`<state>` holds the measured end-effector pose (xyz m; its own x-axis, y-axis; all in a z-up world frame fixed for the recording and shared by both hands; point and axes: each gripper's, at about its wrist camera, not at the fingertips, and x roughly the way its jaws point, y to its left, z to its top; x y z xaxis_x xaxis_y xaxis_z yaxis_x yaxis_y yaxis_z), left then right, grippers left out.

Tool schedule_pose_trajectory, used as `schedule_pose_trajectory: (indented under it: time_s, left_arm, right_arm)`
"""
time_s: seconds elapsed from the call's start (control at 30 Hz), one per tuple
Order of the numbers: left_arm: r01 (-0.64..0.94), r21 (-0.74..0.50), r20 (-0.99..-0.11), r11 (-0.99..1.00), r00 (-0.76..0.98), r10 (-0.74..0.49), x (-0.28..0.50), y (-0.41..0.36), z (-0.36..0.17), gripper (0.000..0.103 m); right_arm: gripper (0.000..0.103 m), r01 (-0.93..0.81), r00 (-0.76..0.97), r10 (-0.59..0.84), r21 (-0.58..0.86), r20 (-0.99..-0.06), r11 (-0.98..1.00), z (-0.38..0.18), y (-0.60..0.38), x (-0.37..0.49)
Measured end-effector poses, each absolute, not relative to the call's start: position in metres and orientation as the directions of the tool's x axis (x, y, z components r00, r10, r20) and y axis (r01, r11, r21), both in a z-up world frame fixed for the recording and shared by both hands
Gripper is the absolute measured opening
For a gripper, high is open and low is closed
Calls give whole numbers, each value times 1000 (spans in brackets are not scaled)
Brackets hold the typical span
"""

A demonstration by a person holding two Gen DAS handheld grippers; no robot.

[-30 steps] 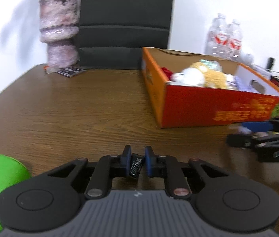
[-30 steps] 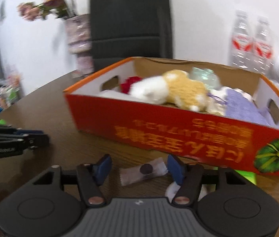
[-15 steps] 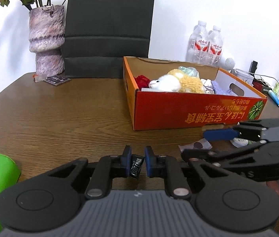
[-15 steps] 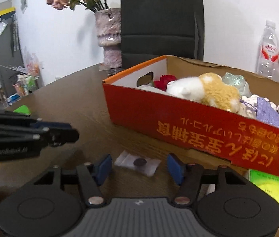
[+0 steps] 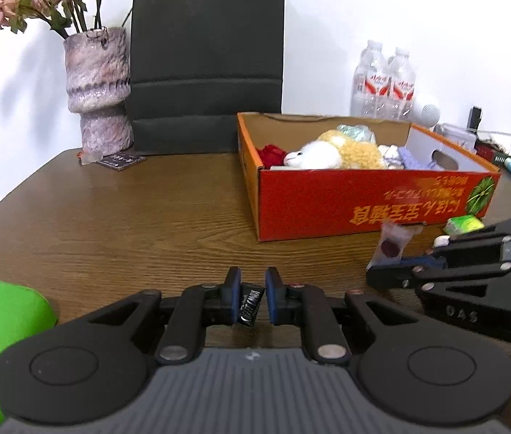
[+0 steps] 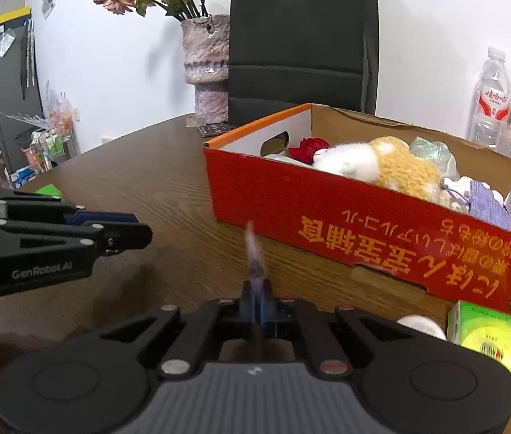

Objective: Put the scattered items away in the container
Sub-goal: 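Carry the black tube and wrapper into the box and open both grippers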

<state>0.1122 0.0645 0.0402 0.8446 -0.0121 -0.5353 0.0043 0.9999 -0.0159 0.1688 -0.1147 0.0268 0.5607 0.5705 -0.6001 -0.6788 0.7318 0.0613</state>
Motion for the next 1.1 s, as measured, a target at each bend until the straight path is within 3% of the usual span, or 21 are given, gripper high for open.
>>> schedule_pose_trajectory:
  time_s: [0.17,0.33,0.5,0.63,0.77,0.9,1.03,1.1]
  left_arm:
    - [-8,-105,-511,994,858,-47,71,45,51,15]
    - [73,-179,-471,981,869,-150,18,16,63,15]
    - [120,-114,-450,986,879,-159,17,-2,80,15]
    - [179,-56,-383,982,905,-187,49,-7,120,15]
    - [148,48,-338,988,933,-123,111,-6,169,15]
    - [154,4,-463,988,876,-135,205,-3,188,15]
    - [133,-174,-657,976,722,-216,291,-6,158,15]
    - [138,-184,-719,973,656,-229,317,-15,137,16]
  right_arm:
    - [1,-666,612,551,6,-568,746,40,-130,125]
    - [1,-610,638,539,66,-550,790,59,-179,67]
    - [1,-540,679,488,78,-549,838,71,-216,45]
    - [1,-509,741,465,46,-485,859,106,-235,60]
    - [1,-451,812,405,-11,-420,892,151,-252,94]
    - [1,-449,795,401,5,-455,894,185,-258,168]
    - [1,-462,702,382,24,-601,887,185,-243,259]
    - [1,-453,641,365,52,-675,890,171,-235,298]
